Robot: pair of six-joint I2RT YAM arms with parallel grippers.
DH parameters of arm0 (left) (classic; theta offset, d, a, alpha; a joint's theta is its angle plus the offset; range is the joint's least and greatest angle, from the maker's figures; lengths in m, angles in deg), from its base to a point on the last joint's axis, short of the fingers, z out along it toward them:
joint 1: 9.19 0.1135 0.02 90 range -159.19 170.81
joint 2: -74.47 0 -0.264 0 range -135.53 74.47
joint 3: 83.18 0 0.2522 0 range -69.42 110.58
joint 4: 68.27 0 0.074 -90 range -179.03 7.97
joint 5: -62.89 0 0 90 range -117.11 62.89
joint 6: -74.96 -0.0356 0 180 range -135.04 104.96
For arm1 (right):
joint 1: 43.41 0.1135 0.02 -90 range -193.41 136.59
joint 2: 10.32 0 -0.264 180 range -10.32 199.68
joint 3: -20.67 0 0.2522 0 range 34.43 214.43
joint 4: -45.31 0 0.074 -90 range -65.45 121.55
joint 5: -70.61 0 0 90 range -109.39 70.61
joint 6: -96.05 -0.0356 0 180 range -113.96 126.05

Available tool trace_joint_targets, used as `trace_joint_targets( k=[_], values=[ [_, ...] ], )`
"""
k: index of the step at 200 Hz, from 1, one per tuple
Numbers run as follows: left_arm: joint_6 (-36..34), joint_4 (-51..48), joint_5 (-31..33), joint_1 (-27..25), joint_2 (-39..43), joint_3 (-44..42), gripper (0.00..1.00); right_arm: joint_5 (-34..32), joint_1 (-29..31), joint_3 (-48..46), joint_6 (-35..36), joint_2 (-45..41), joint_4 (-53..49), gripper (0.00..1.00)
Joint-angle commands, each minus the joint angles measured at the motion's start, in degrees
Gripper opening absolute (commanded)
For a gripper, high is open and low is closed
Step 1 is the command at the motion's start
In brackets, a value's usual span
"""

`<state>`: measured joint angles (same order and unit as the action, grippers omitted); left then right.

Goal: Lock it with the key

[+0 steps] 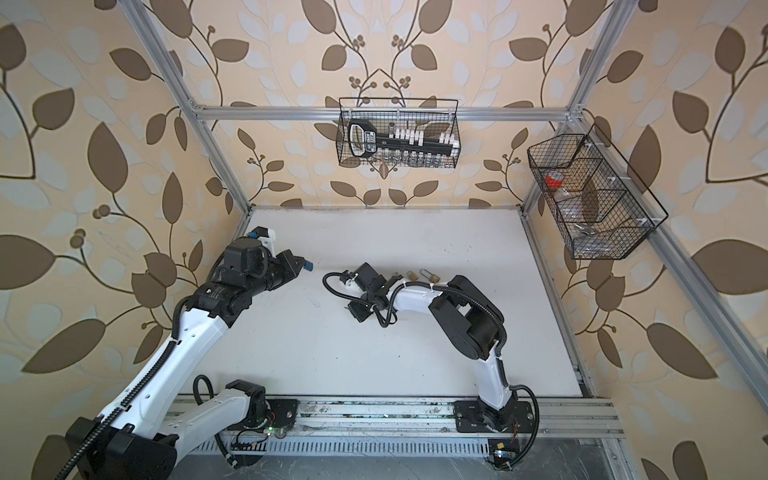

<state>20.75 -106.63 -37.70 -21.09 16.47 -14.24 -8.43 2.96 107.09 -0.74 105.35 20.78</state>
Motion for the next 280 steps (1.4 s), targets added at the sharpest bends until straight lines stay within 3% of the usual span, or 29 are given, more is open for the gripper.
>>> trace_joint_targets(
  k=[1, 29, 56, 82, 114, 139, 176, 212, 280],
  values=[
    [0.2, 2.1, -1.3, 0.5, 1.5, 0.2, 0.00, 0.4, 0.0, 2.1, -0.2, 0.4, -0.8, 0.21],
    [0.2, 2.4, -1.8, 0.5, 1.7, 0.0, 0.00, -1.7, 0.0, 1.0, -0.4, -2.7, -0.4, 0.28],
    [-0.6, 3.5, -3.7, 0.5, 1.7, -0.4, 0.00, -5.5, -0.2, -4.8, -0.9, -11.0, 5.2, 0.33],
    [-1.9, 6.1, -10.0, 0.5, 0.1, -0.2, 0.00, -8.9, -0.5, -13.6, -1.3, -21.4, 14.5, 0.37],
    [-2.4, 11.1, -17.8, -0.1, -2.2, 0.0, 0.00, -17.9, -1.8, -22.7, -1.9, -32.4, 23.0, 0.39],
    [-3.5, 13.4, -20.0, -2.5, -3.2, 0.7, 0.00, -15.1, -4.3, -29.0, -0.6, -39.5, 30.7, 0.41],
    [-5.6, 15.9, -20.8, -9.4, -5.0, 1.9, 0.00, -10.3, -4.8, -34.7, 8.4, -45.5, 40.3, 0.45],
    [-6.5, 18.3, -20.9, -15.0, -7.2, 2.8, 0.00, -2.4, -4.7, -34.8, 14.6, -47.8, 40.6, 0.48],
    [-7.1, 19.3, -22.2, -17.7, -9.1, 4.3, 0.00, -0.8, -3.8, -32.0, 20.8, -46.2, 36.6, 0.48]
  ],
)
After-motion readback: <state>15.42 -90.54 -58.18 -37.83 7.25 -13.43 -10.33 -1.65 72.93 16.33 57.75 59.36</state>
